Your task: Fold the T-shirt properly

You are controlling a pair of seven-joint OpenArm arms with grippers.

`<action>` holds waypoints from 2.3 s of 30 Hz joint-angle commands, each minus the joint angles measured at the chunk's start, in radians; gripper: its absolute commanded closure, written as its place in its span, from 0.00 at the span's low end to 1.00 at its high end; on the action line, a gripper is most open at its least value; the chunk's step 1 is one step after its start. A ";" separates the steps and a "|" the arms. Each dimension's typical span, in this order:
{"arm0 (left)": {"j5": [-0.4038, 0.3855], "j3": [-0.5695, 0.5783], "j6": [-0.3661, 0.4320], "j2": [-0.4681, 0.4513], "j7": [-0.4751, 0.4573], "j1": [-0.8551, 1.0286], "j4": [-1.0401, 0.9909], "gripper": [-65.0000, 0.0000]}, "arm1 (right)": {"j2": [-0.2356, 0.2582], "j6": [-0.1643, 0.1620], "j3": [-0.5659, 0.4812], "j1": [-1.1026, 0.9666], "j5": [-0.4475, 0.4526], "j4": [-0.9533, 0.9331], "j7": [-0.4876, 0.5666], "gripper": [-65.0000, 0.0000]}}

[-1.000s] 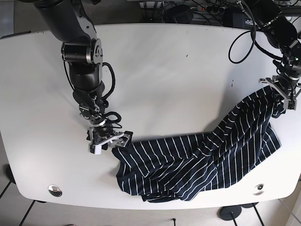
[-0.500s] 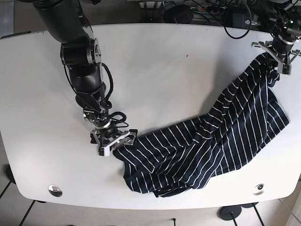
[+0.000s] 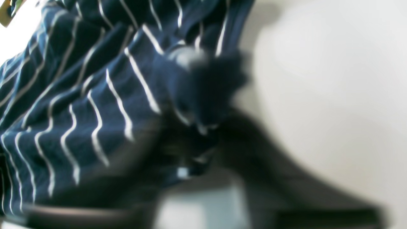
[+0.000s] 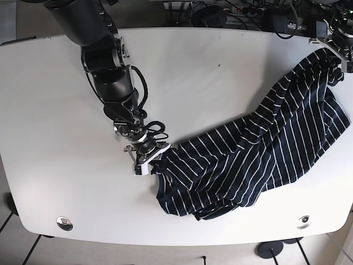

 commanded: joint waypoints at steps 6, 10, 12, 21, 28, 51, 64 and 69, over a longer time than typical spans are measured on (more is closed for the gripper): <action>0.027 0.007 0.002 -0.017 -0.014 -0.065 0.023 1.00 | 0.059 0.007 0.005 -0.114 0.016 0.324 -0.044 0.97; 0.028 0.070 0.002 -0.018 -0.014 -0.110 0.048 1.00 | 0.127 0.007 0.076 -0.280 0.016 0.673 -0.231 0.97; 0.028 0.103 0.002 -0.017 -0.013 -0.136 0.073 1.00 | 0.156 0.007 0.134 -0.371 0.016 0.842 -0.309 0.97; 0.030 0.196 0.002 -0.012 0.285 -0.550 0.069 1.00 | 0.243 0.041 0.488 -0.613 0.018 1.260 -0.517 0.97; 0.028 0.486 0.002 -0.012 0.337 -0.952 -0.084 1.00 | 0.282 0.123 0.521 -0.249 0.007 1.197 -0.696 0.97; 0.021 0.689 0.049 -0.205 0.088 -1.595 -0.721 1.00 | 0.421 0.123 0.272 0.400 0.016 0.854 -0.728 0.97; 0.021 0.389 0.002 -0.178 0.090 -0.627 -0.268 1.00 | 0.256 0.220 0.610 -0.526 0.016 1.142 -0.728 0.97; 0.024 0.247 0.002 -0.126 0.090 -0.377 -0.156 1.00 | 0.193 0.223 0.651 -0.744 0.016 1.216 -0.728 0.97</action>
